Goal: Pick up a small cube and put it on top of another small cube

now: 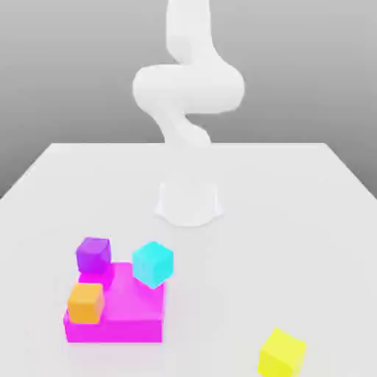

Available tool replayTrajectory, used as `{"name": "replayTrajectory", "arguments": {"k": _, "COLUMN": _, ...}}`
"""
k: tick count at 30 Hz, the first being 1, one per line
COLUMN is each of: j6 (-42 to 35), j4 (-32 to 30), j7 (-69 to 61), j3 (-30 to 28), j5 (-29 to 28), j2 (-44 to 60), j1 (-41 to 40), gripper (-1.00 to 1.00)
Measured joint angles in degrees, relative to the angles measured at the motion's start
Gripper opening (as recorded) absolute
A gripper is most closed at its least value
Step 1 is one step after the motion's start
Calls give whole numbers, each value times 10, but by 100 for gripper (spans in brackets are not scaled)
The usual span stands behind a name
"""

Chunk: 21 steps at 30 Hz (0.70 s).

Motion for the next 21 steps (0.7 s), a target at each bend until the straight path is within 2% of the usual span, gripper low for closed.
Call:
{"name": "replayTrajectory", "arguments": {"k": 11, "j6": 81, "j4": -20, "j7": -139, "j3": -5, "j5": 7, "j2": 232, "j1": 69, "gripper": 0}}
{"name": "replayTrajectory", "arguments": {"k": 21, "j6": 154, "j4": -39, "j7": -259, "j3": 13, "j5": 8, "j2": 440, "j1": 113, "gripper": 0}}
